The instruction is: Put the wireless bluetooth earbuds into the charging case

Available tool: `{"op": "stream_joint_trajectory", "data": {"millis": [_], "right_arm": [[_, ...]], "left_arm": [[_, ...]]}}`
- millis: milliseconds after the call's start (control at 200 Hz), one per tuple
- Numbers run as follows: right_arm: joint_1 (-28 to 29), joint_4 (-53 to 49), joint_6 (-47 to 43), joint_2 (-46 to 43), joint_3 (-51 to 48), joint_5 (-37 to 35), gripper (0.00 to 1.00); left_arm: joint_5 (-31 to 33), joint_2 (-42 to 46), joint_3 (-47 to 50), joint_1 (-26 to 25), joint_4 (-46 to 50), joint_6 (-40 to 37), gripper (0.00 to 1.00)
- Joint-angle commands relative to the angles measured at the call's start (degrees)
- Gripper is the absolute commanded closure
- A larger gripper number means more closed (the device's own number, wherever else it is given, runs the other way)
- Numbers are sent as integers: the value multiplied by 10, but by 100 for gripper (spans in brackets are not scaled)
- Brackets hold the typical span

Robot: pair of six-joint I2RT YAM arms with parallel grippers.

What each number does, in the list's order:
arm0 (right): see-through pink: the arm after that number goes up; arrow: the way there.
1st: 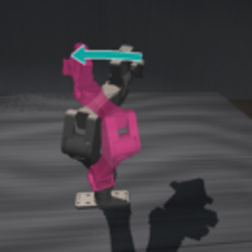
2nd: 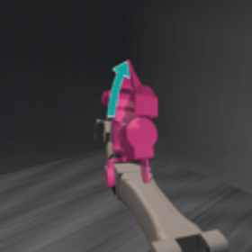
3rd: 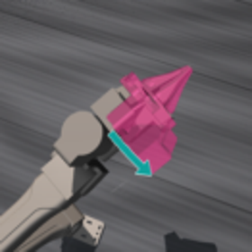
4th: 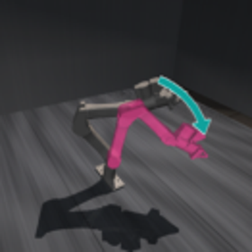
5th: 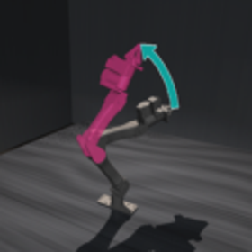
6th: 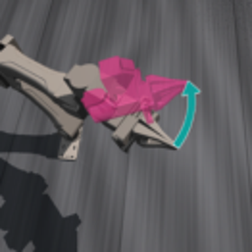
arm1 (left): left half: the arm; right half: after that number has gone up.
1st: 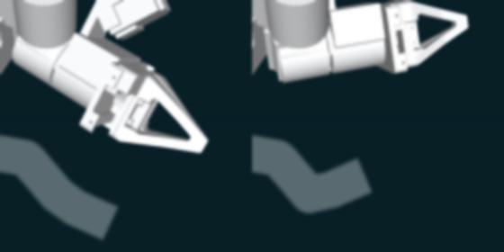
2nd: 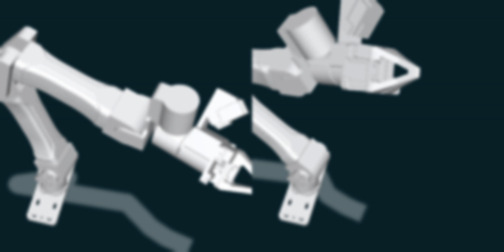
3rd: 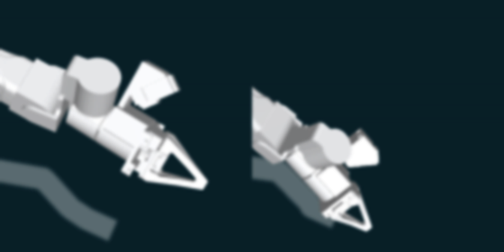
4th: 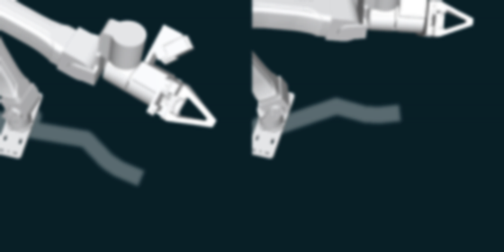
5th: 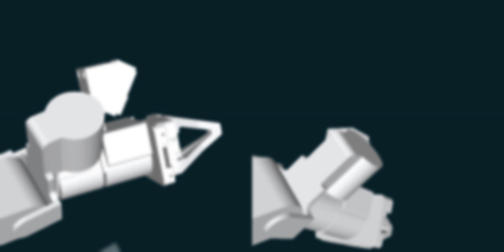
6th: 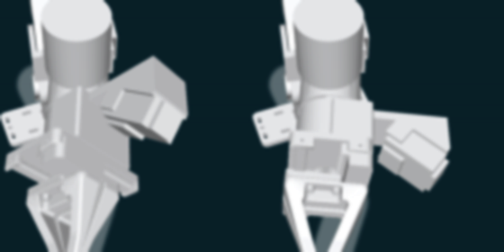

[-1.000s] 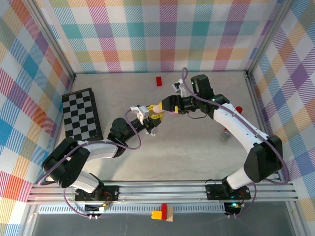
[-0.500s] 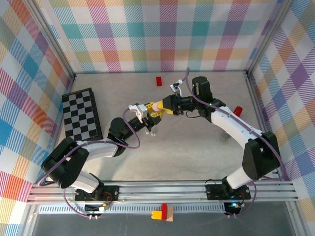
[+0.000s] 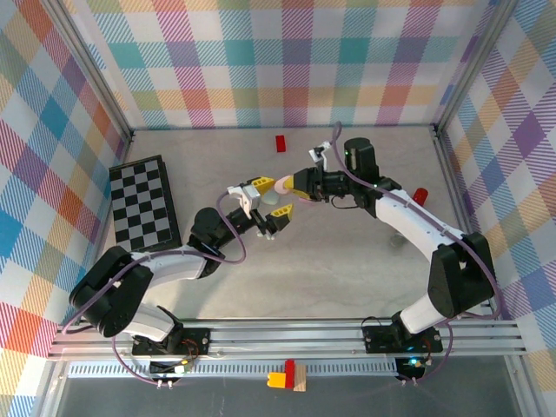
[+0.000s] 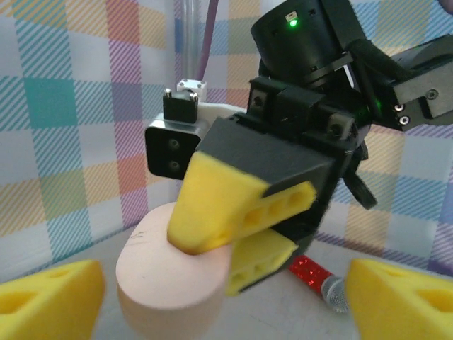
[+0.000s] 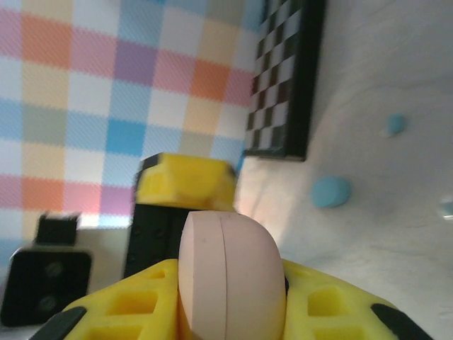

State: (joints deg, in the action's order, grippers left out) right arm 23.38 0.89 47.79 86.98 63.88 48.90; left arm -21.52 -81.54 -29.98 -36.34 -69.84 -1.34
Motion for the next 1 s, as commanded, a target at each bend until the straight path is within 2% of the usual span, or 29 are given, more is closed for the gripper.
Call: {"op": "stream_joint_trajectory", "data": {"millis": [0,190,395,485,695,765,820,995], "right_arm": [[-30,-46,-24,-18,-27,-90,83],[-70,-75,-38,-16,-96,-183,83],[-88,-53,-22,-12,-182,-231,83],[-89,-44,-19,-6,-212,-237,83],[-93,-37,-25,9,-247,-264,82],[-97,-35,-24,7,-253,-272,80],[-99,-36,-28,3,-252,-285,74],[-104,-71,-46,-21,-238,-328,52]], "left_arm": [[-16,34,15,1,71,-25,5],[-89,80,-25,1,325,-110,0],[-130,80,-74,1,487,-176,0],[-137,76,-91,1,528,-196,0],[-133,75,-94,1,536,-201,0],[-119,78,-98,1,550,-196,0],[-96,82,-112,1,596,-194,0],[40,96,-181,5,796,-211,0]]}}
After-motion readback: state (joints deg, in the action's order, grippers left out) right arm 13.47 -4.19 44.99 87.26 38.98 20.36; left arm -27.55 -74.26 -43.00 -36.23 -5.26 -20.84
